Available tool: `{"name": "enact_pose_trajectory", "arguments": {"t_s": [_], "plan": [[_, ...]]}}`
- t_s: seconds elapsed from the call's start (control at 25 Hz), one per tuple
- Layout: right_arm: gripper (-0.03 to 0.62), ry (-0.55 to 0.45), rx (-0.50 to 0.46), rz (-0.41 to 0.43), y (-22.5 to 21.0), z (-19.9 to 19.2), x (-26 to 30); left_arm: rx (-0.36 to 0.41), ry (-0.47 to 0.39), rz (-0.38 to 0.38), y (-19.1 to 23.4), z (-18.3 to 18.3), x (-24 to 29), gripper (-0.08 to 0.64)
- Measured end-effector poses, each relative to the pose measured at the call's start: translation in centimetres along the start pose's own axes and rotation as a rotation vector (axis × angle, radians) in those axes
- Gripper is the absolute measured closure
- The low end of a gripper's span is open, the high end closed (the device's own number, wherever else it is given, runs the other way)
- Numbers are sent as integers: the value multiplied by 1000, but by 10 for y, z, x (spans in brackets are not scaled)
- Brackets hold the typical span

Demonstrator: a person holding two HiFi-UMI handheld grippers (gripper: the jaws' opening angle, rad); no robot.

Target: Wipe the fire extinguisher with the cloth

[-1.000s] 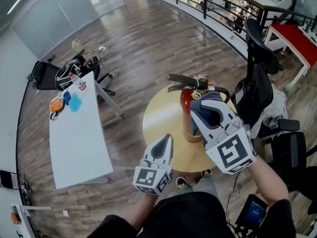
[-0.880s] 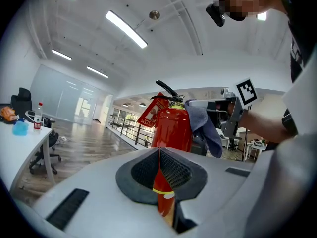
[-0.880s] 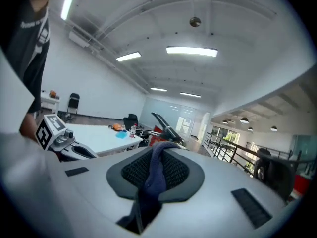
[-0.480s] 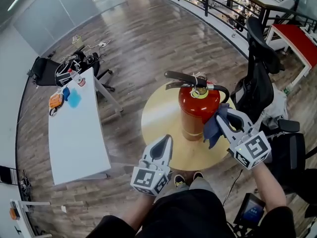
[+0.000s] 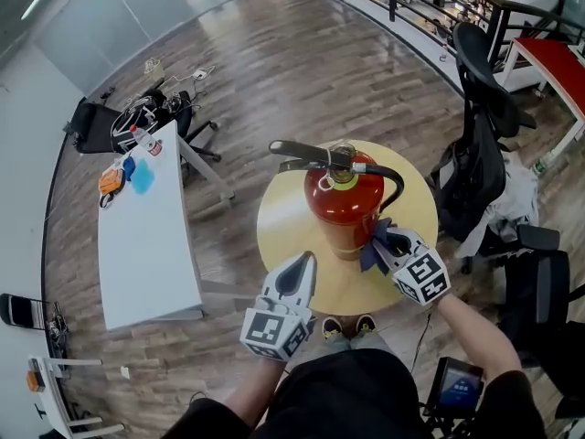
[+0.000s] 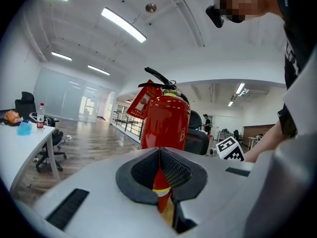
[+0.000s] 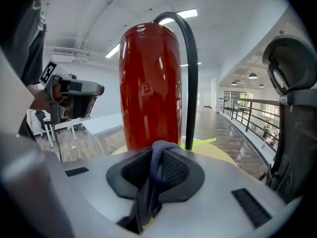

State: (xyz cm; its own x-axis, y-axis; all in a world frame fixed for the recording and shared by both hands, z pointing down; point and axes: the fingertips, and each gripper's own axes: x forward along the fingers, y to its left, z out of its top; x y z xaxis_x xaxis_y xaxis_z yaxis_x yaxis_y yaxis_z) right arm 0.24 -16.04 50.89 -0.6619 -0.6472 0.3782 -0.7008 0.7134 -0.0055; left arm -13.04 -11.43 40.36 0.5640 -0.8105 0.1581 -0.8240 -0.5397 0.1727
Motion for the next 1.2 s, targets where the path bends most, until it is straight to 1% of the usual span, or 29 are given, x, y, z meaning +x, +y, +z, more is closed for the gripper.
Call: {"name": "enact_pose_trajectory", "arguments": {"t_s": [0.04,0.12,0.28,0.36,0.4,0.48,0.56,0.6,0.76,0.84,0.92,0.96,1.0,1.08,1.12,1.16,1.2], "plan": [[537,-22,-12,6,0,10,-4,-2,-4,3,-3,2,2,535],[537,-100,-41,13,1,45,-18,-3,-12,7,-6,5,4,535],[537,-318,-128,36,7,146,-60,4,-35,12,-11,9,8,535],[537,-401,-172,56,8,189,-78,9,-48,19,-12,11,8,535],[537,-421,-186,69,8,201,-82,11,-53,23,-12,10,8,535],[537,-445,-187,100,7,208,-84,14,-57,33,-11,9,8,535],[537,-459,-153,123,3,193,-79,11,-53,49,-9,5,7,535],[537,-443,-129,128,1,179,-74,8,-48,58,-8,3,6,535],[537,-297,-69,120,-10,99,-39,-1,-25,81,-7,-7,6,535],[537,-205,-34,107,-16,57,-18,-5,-14,94,-6,-12,7,535],[537,-96,-29,103,-19,11,2,-9,-3,103,-5,-18,7,535],[537,-71,-34,107,-19,-8,9,-9,4,107,-5,-20,6,535],[537,-83,-28,117,-18,-18,13,-8,10,111,-4,-22,6,535],[537,-143,14,141,-18,-22,13,-5,16,121,-3,-24,3,535],[537,-148,25,145,-19,-25,14,-3,17,124,-2,-24,2,535],[537,-122,24,142,-21,-34,17,-2,17,126,-2,-24,0,535],[537,-74,15,136,-21,-48,23,-2,19,130,-2,-25,-1,535]]}}
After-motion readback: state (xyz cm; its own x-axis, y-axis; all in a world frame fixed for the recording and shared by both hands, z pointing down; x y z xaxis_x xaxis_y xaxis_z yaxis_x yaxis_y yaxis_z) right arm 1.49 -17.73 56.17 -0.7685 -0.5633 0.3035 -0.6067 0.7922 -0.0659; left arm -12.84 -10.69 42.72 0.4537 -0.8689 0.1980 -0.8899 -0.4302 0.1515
